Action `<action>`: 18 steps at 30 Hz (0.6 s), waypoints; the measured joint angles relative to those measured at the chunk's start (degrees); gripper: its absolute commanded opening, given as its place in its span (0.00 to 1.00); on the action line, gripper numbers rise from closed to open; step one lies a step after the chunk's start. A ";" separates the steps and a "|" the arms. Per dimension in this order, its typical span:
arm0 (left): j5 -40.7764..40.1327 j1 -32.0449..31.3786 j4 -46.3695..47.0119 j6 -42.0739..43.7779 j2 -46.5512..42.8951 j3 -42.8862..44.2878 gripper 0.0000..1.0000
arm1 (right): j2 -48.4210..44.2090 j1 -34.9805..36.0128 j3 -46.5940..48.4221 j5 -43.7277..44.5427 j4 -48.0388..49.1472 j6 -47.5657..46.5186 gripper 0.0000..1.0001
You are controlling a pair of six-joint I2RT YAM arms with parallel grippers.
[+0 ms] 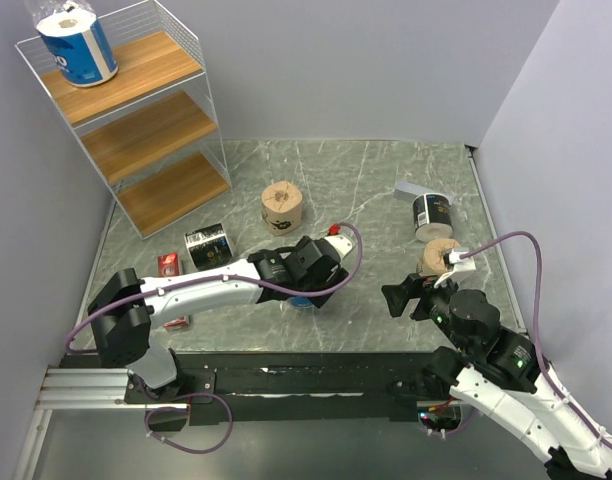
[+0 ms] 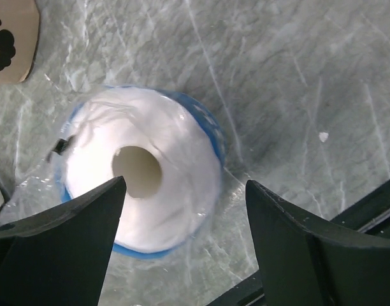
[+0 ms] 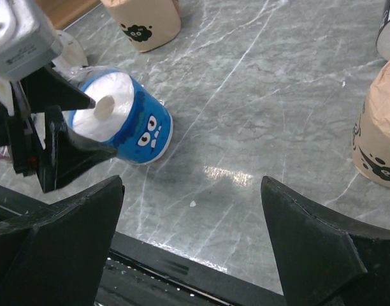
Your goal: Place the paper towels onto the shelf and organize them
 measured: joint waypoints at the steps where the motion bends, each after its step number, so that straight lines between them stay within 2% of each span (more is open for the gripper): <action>1: 0.04 0.44 0.09 0.02 0.04 -0.15 0.82 | 0.00 0.00 -0.07 0.00 0.02 0.00 0.95; 18: 2.54 1.95 3.32 0.15 1.97 -2.71 0.77 | 1.62 0.00 -0.07 -0.44 1.49 -0.07 0.95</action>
